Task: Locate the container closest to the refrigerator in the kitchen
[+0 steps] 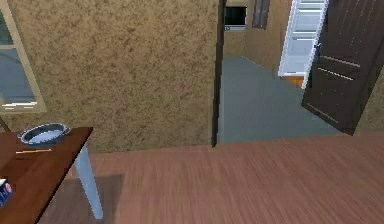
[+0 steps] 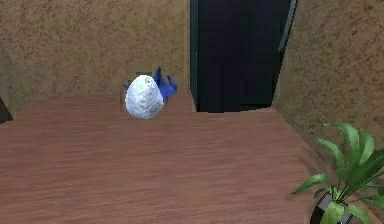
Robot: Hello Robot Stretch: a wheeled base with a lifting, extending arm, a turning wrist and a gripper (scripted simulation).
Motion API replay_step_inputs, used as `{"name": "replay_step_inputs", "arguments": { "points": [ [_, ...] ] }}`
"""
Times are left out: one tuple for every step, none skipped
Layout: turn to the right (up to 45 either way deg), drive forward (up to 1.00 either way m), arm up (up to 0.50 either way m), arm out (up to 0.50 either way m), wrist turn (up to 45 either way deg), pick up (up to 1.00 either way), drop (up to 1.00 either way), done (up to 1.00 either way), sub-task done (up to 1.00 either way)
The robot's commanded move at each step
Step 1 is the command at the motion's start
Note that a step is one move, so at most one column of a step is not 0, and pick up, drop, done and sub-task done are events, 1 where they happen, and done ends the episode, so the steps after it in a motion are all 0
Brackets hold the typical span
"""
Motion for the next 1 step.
{"name": "replay_step_inputs", "arguments": {
  "points": [
    [0.0,0.3,0.0,0.0,0.0,0.0,0.0,0.0,0.0]
  ]
}}
